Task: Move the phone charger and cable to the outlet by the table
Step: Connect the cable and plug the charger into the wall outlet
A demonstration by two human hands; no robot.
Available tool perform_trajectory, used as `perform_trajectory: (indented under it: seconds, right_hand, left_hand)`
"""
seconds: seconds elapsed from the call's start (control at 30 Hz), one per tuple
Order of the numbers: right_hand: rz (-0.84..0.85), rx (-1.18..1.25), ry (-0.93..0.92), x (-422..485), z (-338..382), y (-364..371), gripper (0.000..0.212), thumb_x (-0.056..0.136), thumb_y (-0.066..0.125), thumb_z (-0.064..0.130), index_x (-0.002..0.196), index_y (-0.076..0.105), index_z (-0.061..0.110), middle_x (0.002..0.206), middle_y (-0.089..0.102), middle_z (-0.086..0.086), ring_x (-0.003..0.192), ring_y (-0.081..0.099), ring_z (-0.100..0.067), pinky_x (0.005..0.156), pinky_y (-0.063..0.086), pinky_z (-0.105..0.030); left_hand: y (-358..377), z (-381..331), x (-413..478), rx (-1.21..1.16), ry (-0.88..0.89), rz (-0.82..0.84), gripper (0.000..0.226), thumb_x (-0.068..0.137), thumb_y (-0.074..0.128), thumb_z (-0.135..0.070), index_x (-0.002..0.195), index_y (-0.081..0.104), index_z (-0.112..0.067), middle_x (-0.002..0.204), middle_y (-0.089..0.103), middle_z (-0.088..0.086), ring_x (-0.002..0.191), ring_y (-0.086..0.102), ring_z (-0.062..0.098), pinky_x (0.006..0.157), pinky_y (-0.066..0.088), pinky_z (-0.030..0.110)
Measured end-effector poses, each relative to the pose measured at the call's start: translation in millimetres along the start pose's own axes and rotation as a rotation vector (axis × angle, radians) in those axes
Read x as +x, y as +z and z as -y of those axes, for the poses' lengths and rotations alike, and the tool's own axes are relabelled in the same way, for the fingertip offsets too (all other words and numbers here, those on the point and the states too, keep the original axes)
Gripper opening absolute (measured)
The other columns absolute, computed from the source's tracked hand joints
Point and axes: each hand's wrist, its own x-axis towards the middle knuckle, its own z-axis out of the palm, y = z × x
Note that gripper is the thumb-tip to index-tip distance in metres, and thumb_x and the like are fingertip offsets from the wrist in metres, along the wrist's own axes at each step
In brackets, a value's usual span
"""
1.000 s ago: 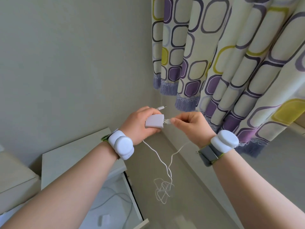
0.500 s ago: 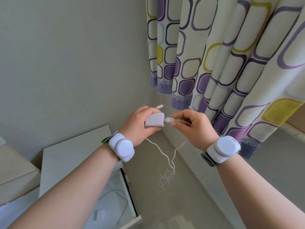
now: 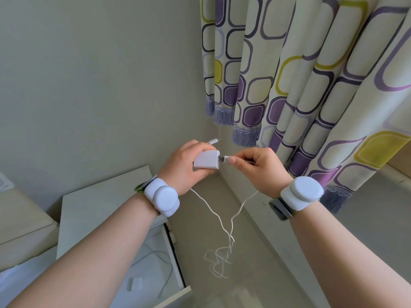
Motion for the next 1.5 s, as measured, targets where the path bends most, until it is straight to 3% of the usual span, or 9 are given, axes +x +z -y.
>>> perform_trajectory:
  seconds: [0.3, 0.7, 0.8, 0.9, 1.03, 1.1, 1.17, 1.33, 1.5]
  right_hand:
    - [0.101, 0.047, 0.121, 8, 6, 1, 0.027, 0.087, 0.060, 0.028, 0.073, 0.071, 0.007, 0.033, 0.028, 0.009, 0.034, 0.021, -0.007, 0.036, 0.021, -0.015]
    - [0.133, 0.162, 0.150, 18, 5, 18, 0.025, 0.087, 0.060, 0.033, 0.069, 0.068, 0.017, 0.046, 0.043, 0.006, 0.043, 0.031, -0.011, 0.046, 0.029, -0.023]
    - [0.202, 0.199, 0.180, 25, -1, 21, 0.030, 0.088, 0.056, 0.040, 0.070, 0.063, 0.017, 0.057, 0.057, -0.001, 0.042, 0.039, -0.006, 0.046, 0.033, -0.018]
    - [0.237, 0.175, 0.199, 34, -12, 24, 0.030, 0.087, 0.060, 0.033, 0.064, 0.062, 0.014, 0.051, 0.051, -0.001, 0.038, 0.034, -0.004, 0.042, 0.028, -0.016]
    - [-0.033, 0.341, 0.319, 48, -39, 26, 0.020, 0.086, 0.061, 0.022, 0.067, 0.060, 0.017, 0.050, 0.056, 0.000, 0.037, 0.037, -0.004, 0.044, 0.031, -0.017]
    - [-0.164, 0.423, 0.388, 53, -52, 26, 0.004, 0.087, 0.059, 0.016, 0.084, 0.058, 0.013, 0.057, 0.064, 0.001, 0.039, 0.042, -0.006, 0.044, 0.038, -0.017]
    - [-0.213, 0.466, 0.440, 59, -68, 34, 0.006, 0.088, 0.057, 0.012, 0.092, 0.053, 0.015, 0.068, 0.068, -0.004, 0.043, 0.050, -0.008, 0.050, 0.045, -0.021]
    - [-0.198, 0.542, 0.576, 81, -104, 75, 0.012, 0.090, 0.052, 0.009, 0.103, 0.052, 0.012, 0.081, 0.067, -0.009, 0.068, 0.059, -0.023, 0.069, 0.047, -0.032]
    - [-0.215, 0.788, 0.759, 106, -143, 112, 0.012, 0.093, 0.046, 0.008, 0.087, 0.054, 0.015, 0.089, 0.063, -0.012, 0.075, 0.058, -0.024, 0.073, 0.049, -0.031]
  left_hand:
    - [-6, -2, -3, 0.082, 0.003, 0.011, 0.034, 0.072, 0.074, -0.017, 0.104, 0.062, -0.021, 0.097, 0.056, -0.005, 0.088, 0.054, 0.014, 0.077, 0.043, 0.025]
    - [-4, -4, 7, 0.098, -0.018, -0.002, 0.040, 0.063, 0.082, -0.025, 0.099, 0.065, -0.018, 0.093, 0.054, -0.007, 0.085, 0.054, 0.016, 0.079, 0.046, 0.031]
    - [4, -2, 12, 0.056, -0.017, 0.000, 0.040, 0.065, 0.080, -0.022, 0.101, 0.065, -0.015, 0.095, 0.058, 0.000, 0.087, 0.056, 0.016, 0.080, 0.044, 0.024]
    - [10, 9, 13, 0.040, -0.064, 0.046, 0.055, 0.067, 0.078, -0.020, 0.116, 0.057, -0.012, 0.101, 0.048, -0.006, 0.087, 0.048, 0.001, 0.075, 0.033, 0.002]
    - [1, 58, 6, 0.126, -0.200, 0.014, 0.061, 0.070, 0.077, -0.025, 0.123, 0.052, -0.010, 0.102, 0.051, 0.001, 0.082, 0.047, -0.013, 0.079, 0.036, 0.011]
    - [-2, 85, 3, 0.213, -0.285, -0.009, 0.053, 0.074, 0.073, -0.026, 0.121, 0.055, -0.010, 0.107, 0.057, 0.008, 0.095, 0.056, 0.011, 0.088, 0.044, 0.031]
    - [2, 113, 3, 0.275, -0.342, 0.023, 0.045, 0.078, 0.068, -0.023, 0.119, 0.057, -0.009, 0.109, 0.060, 0.012, 0.102, 0.058, 0.027, 0.090, 0.046, 0.038]
    - [39, 160, 11, 0.138, -0.426, 0.131, 0.037, 0.085, 0.059, -0.014, 0.122, 0.055, -0.008, 0.112, 0.060, 0.012, 0.093, 0.059, 0.029, 0.084, 0.040, 0.027]
    - [92, 219, 20, -0.017, -0.519, 0.251, 0.041, 0.087, 0.055, -0.012, 0.127, 0.050, -0.009, 0.114, 0.060, 0.012, 0.077, 0.053, 0.023, 0.080, 0.043, 0.030]
